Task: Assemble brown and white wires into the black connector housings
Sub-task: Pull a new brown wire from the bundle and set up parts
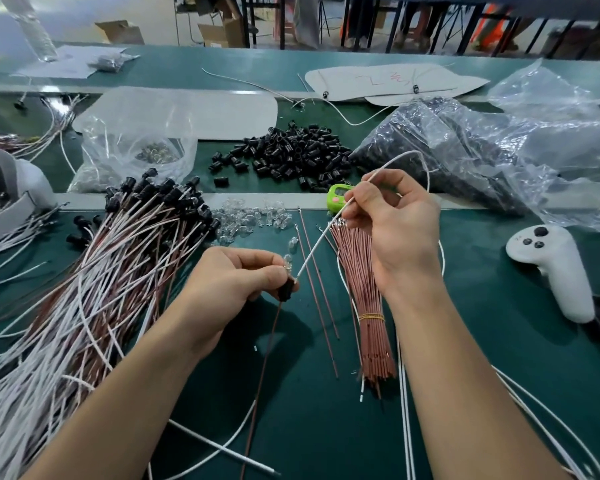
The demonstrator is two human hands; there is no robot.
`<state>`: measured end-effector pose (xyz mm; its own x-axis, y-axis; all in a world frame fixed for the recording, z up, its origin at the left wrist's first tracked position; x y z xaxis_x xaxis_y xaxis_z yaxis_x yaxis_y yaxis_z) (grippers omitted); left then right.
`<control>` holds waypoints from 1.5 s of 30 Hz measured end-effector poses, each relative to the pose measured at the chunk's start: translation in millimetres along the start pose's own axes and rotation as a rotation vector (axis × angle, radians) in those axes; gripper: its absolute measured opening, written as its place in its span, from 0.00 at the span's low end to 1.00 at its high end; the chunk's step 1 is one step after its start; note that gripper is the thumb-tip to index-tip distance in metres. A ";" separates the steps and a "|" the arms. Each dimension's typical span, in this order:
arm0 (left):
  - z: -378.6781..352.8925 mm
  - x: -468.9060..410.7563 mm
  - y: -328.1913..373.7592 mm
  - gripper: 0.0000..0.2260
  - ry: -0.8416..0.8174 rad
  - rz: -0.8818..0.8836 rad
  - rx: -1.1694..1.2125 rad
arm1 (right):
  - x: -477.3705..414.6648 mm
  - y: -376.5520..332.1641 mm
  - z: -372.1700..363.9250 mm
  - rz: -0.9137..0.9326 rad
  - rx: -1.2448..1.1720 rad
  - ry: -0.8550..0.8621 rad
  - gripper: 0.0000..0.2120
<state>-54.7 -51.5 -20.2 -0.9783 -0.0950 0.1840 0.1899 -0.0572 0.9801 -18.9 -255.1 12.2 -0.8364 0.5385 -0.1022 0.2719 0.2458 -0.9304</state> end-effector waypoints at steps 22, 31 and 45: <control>-1.3 0.8 -0.6 0.10 -0.014 -0.008 0.026 | 24.5 25.4 -18.1 -0.284 0.316 -0.448 0.06; 0.1 1.5 -0.4 0.09 -0.031 0.001 0.059 | 29.0 25.8 -20.4 -0.248 0.305 -0.440 0.06; -2.6 0.4 -2.3 0.11 -0.020 -0.051 0.037 | 32.0 27.0 -23.1 0.127 0.483 -0.371 0.09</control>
<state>-55.3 -53.9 -22.6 -0.9882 -0.0726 0.1351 0.1372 -0.0242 0.9903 -27.3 -212.6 -8.1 -0.9449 0.2026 -0.2572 0.2065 -0.2409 -0.9483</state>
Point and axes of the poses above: each hand's wrist, its own x-axis away from the middle knuckle, its own z-axis out of the back of the hand, y = z × x, the point moved 3 cm from there along -x, towards the middle knuckle, and after that the axes turned 14 degrees about y, right-handed, at the moved point
